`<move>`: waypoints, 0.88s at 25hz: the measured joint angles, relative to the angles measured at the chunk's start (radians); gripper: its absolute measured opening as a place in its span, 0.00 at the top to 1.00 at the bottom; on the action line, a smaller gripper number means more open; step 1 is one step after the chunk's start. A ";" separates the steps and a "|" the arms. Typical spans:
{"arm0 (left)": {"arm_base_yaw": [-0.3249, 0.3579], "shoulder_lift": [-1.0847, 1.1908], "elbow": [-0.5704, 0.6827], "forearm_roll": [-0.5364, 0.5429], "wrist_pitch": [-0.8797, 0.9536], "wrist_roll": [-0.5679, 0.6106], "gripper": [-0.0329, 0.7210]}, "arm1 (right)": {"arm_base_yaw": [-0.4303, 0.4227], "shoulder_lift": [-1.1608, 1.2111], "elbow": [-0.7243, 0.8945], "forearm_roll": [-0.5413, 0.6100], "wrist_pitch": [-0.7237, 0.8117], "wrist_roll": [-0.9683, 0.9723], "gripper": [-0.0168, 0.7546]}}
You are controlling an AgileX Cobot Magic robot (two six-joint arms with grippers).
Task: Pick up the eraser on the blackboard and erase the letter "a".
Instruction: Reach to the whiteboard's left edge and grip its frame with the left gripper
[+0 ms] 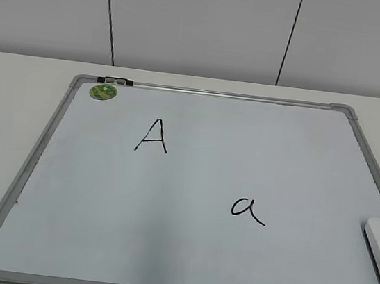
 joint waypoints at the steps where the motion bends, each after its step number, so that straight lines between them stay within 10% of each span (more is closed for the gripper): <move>1: 0.000 0.000 0.000 0.000 0.000 0.000 0.65 | 0.000 0.000 0.000 0.000 0.000 0.000 0.29; 22: 0.000 0.207 -0.084 -0.007 -0.086 0.000 0.64 | 0.000 0.000 0.000 0.000 0.000 0.000 0.29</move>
